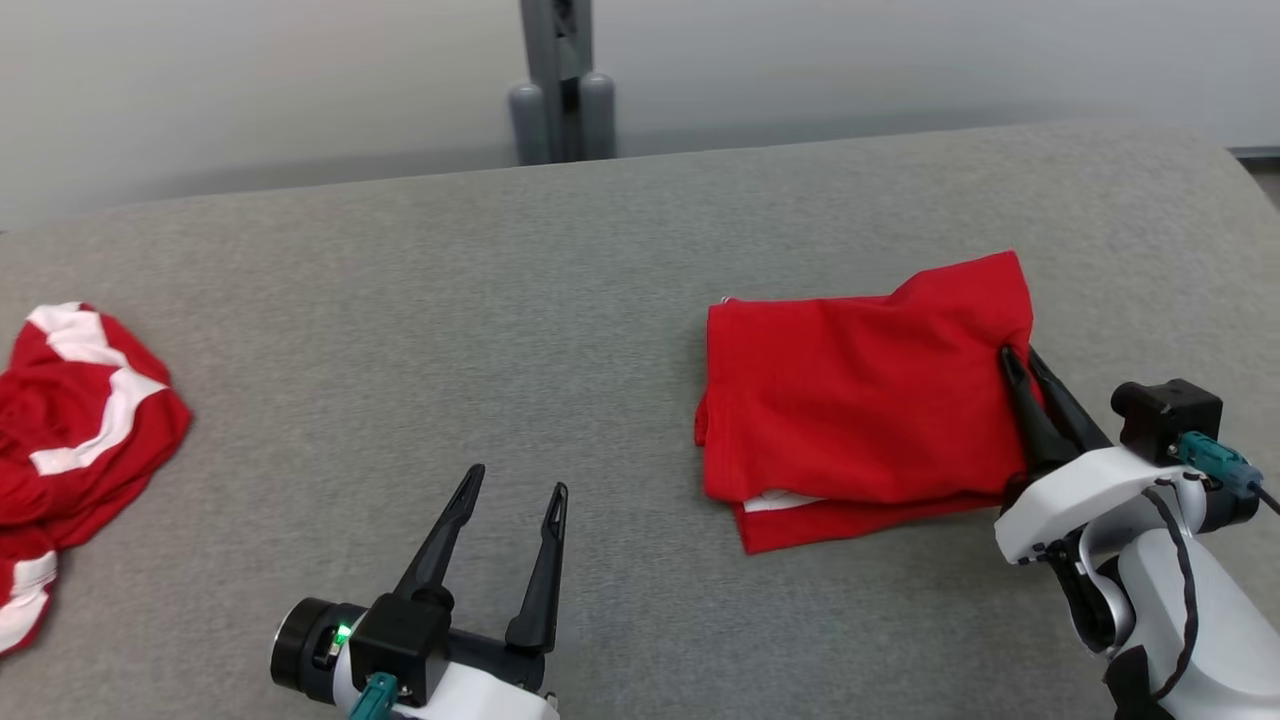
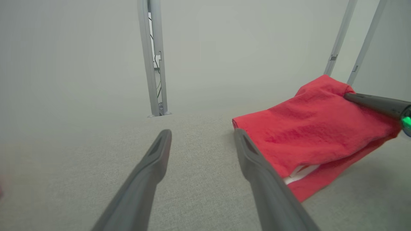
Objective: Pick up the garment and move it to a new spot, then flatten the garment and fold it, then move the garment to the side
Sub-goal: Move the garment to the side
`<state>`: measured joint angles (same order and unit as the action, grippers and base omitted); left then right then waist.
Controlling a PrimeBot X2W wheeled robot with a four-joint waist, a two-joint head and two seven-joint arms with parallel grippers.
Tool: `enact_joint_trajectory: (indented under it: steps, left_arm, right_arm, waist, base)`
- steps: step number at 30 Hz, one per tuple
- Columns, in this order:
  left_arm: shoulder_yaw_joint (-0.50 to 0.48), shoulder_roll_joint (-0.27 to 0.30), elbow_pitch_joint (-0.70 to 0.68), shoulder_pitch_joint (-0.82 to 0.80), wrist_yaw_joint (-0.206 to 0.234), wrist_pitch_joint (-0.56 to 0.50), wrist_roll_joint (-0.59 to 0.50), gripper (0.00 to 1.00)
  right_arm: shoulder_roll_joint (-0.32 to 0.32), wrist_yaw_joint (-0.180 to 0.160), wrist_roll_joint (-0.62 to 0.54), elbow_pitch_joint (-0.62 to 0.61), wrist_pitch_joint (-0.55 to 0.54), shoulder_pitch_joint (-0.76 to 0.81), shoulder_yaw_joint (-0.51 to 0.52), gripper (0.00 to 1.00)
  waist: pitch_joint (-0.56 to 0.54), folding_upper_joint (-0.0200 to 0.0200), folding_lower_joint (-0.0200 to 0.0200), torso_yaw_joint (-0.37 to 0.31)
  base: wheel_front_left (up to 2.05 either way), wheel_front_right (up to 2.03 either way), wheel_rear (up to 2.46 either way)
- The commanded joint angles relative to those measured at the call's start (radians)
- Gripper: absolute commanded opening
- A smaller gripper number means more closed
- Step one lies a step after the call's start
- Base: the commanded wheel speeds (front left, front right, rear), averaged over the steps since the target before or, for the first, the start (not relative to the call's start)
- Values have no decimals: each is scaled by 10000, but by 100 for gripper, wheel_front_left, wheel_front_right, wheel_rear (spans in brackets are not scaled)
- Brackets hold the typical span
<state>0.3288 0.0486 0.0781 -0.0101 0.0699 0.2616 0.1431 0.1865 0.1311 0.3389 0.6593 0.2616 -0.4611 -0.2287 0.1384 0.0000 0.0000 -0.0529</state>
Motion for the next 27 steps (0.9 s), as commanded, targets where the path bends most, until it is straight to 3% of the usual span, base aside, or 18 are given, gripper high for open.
enact_joint_trajectory:
  steps: [1, 15, 27]
  left_arm:
    - [-57, 42, -50, -246, -50, 41, -126, 100]
    - [-95, 229, -134, -665, -199, 41, -419, 100]
    - [71, 518, -470, -1171, -329, -169, -631, 100]
  right_arm:
    - [-53, -7, -175, -117, 45, -17, 160, 0]
    - [-457, -7, -812, -577, 46, -261, 1026, 0]
    - [-575, -7, -972, -426, 47, -1237, 782, 0]
  waist:
    - [162, 0, 0, -483]
    - [678, 0, 0, -2142]
    - [1578, 0, 0, -3173]
  base:
    - [0, 0, 0]
    - [0, 0, 0]
    - [0, 0, 0]
